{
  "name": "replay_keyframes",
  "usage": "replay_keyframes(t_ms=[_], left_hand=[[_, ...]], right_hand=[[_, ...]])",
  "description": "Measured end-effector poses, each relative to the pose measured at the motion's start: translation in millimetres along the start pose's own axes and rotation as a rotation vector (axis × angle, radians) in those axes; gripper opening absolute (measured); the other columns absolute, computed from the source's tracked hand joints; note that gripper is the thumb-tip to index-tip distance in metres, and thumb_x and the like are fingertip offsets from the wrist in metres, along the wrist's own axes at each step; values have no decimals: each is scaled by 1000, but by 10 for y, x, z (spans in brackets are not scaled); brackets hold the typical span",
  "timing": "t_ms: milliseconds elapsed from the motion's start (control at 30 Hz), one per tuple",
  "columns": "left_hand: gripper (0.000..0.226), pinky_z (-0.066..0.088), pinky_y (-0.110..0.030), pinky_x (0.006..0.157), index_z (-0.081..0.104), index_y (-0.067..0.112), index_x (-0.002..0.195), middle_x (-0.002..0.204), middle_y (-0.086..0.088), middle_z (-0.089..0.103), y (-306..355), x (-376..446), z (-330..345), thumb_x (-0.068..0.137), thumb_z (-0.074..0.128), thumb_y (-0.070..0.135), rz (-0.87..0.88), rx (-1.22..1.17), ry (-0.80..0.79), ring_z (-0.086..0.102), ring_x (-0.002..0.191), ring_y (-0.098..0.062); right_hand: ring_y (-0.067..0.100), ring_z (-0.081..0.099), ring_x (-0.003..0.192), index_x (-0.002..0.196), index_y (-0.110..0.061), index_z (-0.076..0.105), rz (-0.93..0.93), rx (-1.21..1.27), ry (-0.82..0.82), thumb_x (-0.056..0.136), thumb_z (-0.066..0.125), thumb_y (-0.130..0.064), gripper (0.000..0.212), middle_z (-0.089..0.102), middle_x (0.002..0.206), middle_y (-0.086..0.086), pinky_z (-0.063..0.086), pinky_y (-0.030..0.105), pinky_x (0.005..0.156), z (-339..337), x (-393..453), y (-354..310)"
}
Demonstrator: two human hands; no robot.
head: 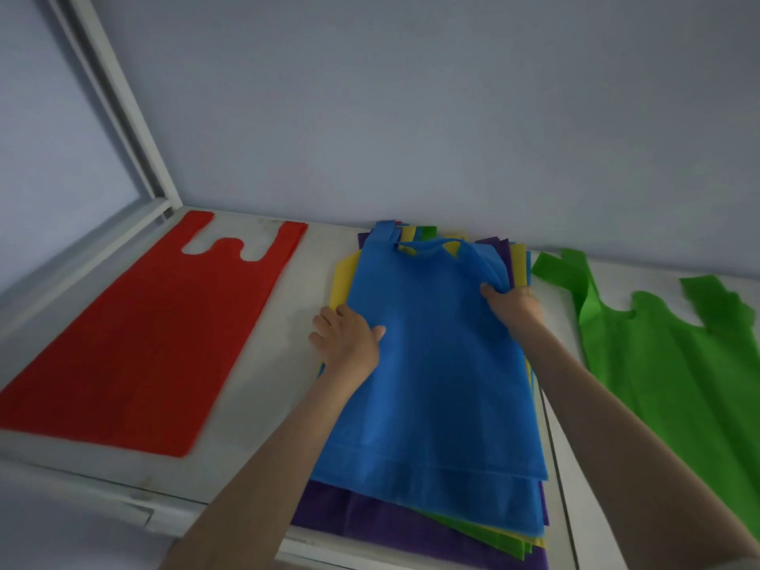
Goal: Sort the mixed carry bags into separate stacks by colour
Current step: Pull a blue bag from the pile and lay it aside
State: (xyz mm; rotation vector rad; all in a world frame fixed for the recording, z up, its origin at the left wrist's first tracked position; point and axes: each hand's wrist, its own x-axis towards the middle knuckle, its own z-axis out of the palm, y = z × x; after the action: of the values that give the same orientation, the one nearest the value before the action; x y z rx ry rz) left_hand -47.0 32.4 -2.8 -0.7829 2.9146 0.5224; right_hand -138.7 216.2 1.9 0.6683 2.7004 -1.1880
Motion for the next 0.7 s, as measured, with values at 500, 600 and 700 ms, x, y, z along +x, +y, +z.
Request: replay_keyframes(t_ms=[500, 600, 700], left_hand=[[39, 41, -37, 101, 46, 14, 127, 133, -4, 45, -20, -67, -1, 91, 46, 0, 486, -60, -142, 41, 124, -25], [40, 29, -38, 108, 44, 21, 129, 144, -6, 33, -9, -94, 20, 92, 47, 5, 427, -17, -104, 28, 134, -30], [40, 8, -50, 117, 40, 24, 129, 158, -17, -2, 1, -139, 9, 93, 46, 7, 337, -18, -179, -3, 146, -39]], right_hand=[[31, 50, 96, 131, -2, 33, -70, 162, 26, 88, 47, 1, 45, 49, 130, 21, 38, 31, 74, 30, -70, 35], [32, 51, 99, 132, 0, 32, -32, 129, 21, 89, 47, -2, 46, 48, 130, 23, 41, 33, 76, 17, -60, 36], [37, 51, 115, 135, 3, 30, -13, 89, 19, 90, 49, -4, 50, 47, 132, 25, 40, 32, 76, 2, -43, 43]])
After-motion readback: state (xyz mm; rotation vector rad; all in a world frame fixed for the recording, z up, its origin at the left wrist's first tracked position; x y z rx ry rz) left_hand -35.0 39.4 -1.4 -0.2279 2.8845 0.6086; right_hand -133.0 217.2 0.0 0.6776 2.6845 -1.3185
